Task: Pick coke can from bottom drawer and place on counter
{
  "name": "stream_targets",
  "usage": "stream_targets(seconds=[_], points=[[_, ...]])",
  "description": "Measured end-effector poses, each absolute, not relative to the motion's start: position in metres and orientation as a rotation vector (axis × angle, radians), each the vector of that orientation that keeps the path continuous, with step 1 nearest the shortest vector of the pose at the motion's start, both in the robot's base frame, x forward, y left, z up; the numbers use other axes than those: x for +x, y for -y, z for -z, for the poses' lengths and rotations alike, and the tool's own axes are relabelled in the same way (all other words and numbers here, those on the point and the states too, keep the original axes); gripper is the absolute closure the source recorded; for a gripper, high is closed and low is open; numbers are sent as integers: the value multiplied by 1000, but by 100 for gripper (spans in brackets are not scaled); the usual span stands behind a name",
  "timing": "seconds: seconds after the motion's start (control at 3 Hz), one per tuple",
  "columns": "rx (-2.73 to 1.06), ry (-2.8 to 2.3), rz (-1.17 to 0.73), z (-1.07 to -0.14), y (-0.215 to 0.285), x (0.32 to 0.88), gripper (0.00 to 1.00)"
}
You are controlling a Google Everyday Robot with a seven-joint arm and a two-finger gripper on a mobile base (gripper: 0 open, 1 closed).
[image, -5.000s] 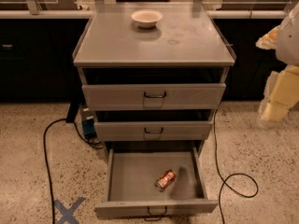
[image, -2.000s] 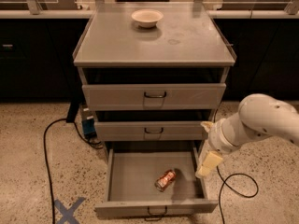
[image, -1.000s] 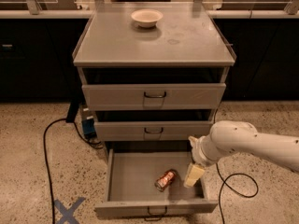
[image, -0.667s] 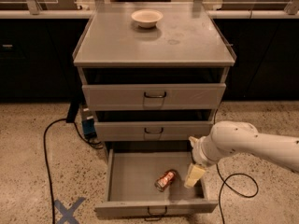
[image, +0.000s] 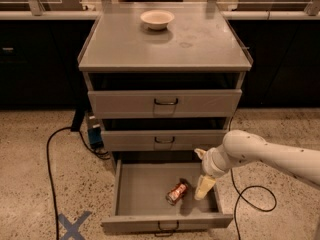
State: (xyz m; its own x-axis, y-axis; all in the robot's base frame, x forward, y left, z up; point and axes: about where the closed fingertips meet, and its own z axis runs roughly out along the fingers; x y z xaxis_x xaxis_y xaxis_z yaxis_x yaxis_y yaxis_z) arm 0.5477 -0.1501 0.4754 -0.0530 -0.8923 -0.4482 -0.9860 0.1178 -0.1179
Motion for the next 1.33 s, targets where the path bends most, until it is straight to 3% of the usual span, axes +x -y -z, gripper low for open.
stream_targets(seconds=[1.0, 1.33], points=[[-1758, -2088, -344, -352, 151, 586, 0], [-1758, -2088, -344, -352, 151, 586, 0]])
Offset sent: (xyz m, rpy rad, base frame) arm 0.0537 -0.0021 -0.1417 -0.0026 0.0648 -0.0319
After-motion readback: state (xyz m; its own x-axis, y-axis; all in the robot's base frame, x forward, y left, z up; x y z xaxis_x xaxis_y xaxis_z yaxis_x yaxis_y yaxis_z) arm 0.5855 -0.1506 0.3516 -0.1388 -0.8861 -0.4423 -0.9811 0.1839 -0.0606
